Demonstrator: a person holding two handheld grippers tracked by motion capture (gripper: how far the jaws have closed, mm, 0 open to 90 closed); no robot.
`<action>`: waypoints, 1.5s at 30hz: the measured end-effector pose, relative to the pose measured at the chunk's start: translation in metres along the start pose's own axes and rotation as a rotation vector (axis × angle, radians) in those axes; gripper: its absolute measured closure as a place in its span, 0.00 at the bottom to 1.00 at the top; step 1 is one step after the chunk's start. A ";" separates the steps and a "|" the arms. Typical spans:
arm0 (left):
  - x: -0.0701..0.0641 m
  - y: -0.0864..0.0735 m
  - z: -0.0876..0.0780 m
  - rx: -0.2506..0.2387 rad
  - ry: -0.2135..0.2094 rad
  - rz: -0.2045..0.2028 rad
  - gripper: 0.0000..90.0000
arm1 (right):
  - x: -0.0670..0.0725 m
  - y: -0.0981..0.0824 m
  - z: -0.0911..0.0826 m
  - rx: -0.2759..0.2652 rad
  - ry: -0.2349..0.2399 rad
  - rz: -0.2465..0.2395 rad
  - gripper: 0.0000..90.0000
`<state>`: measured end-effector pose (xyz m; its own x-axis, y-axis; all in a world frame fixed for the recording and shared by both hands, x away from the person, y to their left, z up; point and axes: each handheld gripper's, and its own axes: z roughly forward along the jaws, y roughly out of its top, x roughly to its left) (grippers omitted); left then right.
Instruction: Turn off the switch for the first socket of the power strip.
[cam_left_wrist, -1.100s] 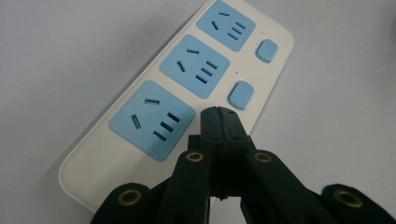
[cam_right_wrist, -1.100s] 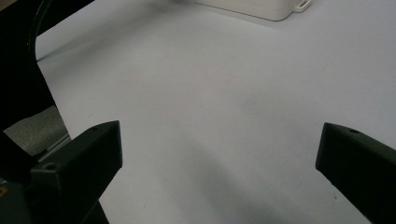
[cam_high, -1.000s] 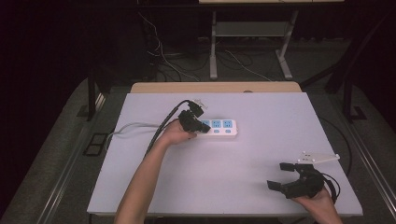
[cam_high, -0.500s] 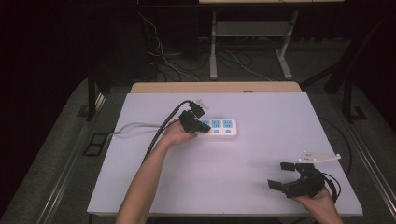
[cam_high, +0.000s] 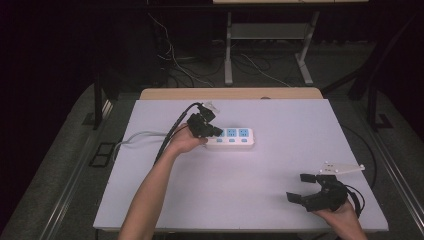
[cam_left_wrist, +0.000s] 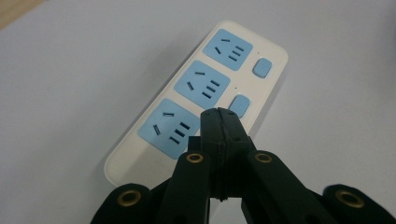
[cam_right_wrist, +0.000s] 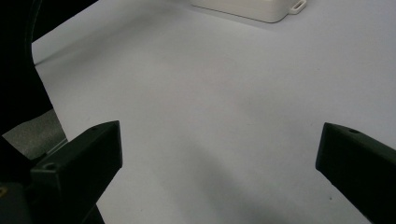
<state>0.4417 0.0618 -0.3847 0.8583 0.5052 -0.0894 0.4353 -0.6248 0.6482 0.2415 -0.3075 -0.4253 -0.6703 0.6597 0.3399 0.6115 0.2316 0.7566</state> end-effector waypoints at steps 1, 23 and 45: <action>0.000 0.000 0.000 0.000 0.000 0.000 0.99 | 0.000 0.000 0.000 0.000 0.000 0.000 0.00; 0.000 -0.001 -0.056 -0.083 0.053 -0.039 0.99 | 0.001 0.001 0.001 0.001 0.003 -0.004 0.00; -0.011 -0.037 -0.113 -0.216 0.083 -0.133 0.32 | 0.002 0.001 0.001 -0.001 0.007 -0.007 0.00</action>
<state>0.3856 0.1472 -0.3223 0.7681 0.6273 -0.1282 0.4673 -0.4124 0.7820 0.2414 -0.3048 -0.4245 -0.6778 0.6528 0.3381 0.6062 0.2361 0.7594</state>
